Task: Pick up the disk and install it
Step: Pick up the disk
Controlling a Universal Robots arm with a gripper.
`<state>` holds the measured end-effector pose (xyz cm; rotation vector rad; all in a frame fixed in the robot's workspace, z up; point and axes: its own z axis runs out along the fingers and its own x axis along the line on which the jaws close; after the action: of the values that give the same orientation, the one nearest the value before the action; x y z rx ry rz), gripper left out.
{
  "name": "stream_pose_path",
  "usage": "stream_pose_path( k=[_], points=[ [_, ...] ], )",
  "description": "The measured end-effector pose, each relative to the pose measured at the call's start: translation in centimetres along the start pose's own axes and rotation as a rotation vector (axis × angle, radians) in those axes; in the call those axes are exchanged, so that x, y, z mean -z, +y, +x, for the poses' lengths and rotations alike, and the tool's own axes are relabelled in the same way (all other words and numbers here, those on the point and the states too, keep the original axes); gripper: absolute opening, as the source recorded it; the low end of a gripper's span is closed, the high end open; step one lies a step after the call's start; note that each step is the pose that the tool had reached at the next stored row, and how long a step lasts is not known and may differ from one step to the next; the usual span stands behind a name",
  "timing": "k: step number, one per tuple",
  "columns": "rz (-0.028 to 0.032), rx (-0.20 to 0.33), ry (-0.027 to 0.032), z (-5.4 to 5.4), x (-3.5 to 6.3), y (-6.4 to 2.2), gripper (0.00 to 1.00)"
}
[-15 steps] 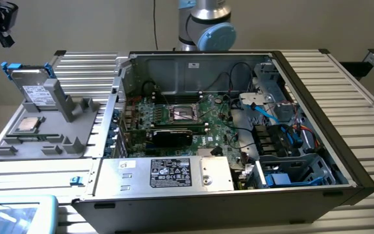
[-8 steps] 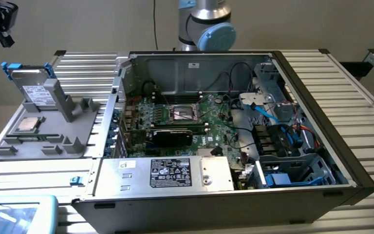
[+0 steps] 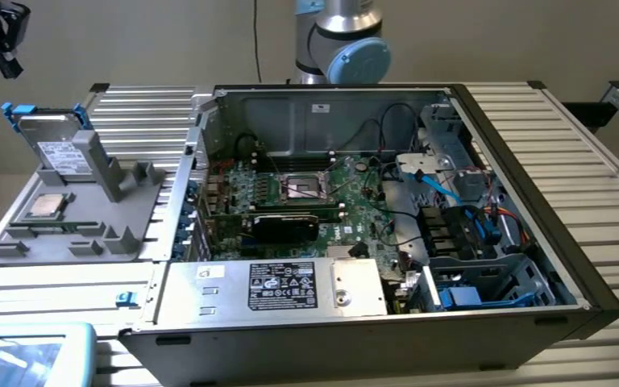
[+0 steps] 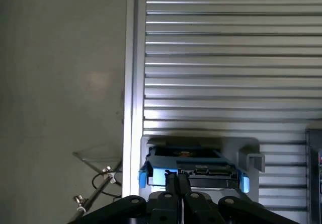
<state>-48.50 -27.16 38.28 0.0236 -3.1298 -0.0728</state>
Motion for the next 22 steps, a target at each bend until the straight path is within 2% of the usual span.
stream_pose_path(
  k=[22],
  points=[
    [0.0042,0.399,0.0187,0.00,-0.02,0.00,0.11]
  ],
)
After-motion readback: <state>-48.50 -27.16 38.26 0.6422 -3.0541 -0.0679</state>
